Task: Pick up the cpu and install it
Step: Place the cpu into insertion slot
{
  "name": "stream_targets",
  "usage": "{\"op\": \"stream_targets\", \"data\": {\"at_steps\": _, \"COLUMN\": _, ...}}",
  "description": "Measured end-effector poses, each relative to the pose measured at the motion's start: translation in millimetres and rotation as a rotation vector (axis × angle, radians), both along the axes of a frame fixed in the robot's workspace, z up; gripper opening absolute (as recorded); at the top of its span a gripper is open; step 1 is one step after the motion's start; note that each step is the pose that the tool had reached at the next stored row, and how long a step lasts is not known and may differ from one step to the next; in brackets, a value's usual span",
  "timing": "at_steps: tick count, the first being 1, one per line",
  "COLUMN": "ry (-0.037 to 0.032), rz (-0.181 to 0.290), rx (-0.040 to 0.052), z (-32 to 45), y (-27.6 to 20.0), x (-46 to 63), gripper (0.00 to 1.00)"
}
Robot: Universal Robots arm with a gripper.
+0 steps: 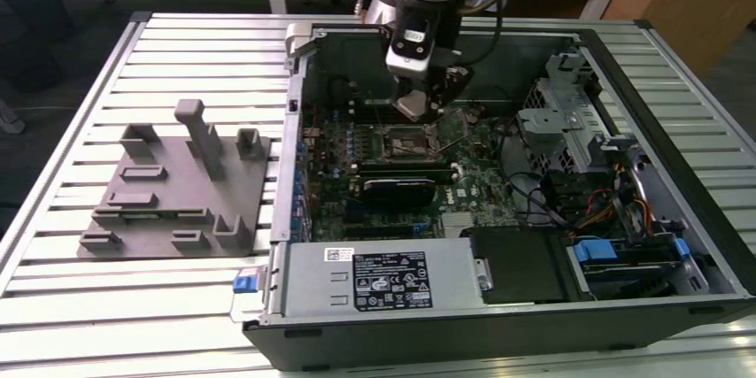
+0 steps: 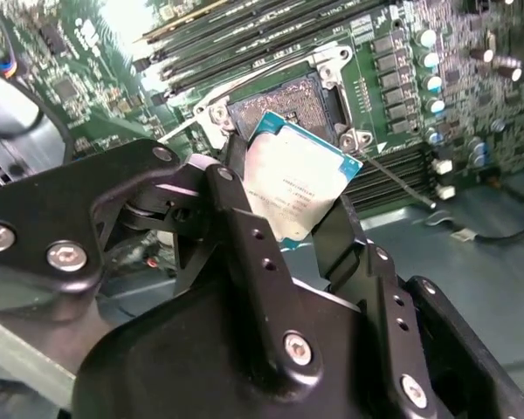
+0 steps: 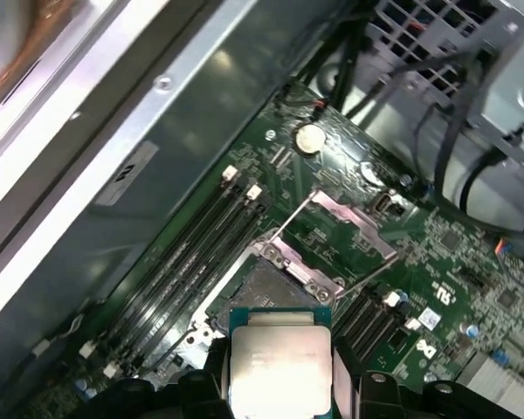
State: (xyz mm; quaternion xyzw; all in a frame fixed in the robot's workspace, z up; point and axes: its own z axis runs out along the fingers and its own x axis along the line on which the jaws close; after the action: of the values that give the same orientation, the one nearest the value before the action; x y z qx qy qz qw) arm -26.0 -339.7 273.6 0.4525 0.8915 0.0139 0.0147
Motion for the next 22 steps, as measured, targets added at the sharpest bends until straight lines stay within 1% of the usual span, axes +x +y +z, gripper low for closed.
{"op": "stream_targets", "data": {"at_steps": 17, "ry": 0.0000, "rz": -0.308, "rx": -0.0004, "z": -2.7, "y": 0.0, "x": 0.0, "gripper": 0.55}}
{"op": "stream_targets", "data": {"at_steps": 22, "ry": -0.0001, "rz": -0.319, "rx": -0.0002, "z": -3.0, "y": 0.0, "x": 0.0, "gripper": 0.55}}
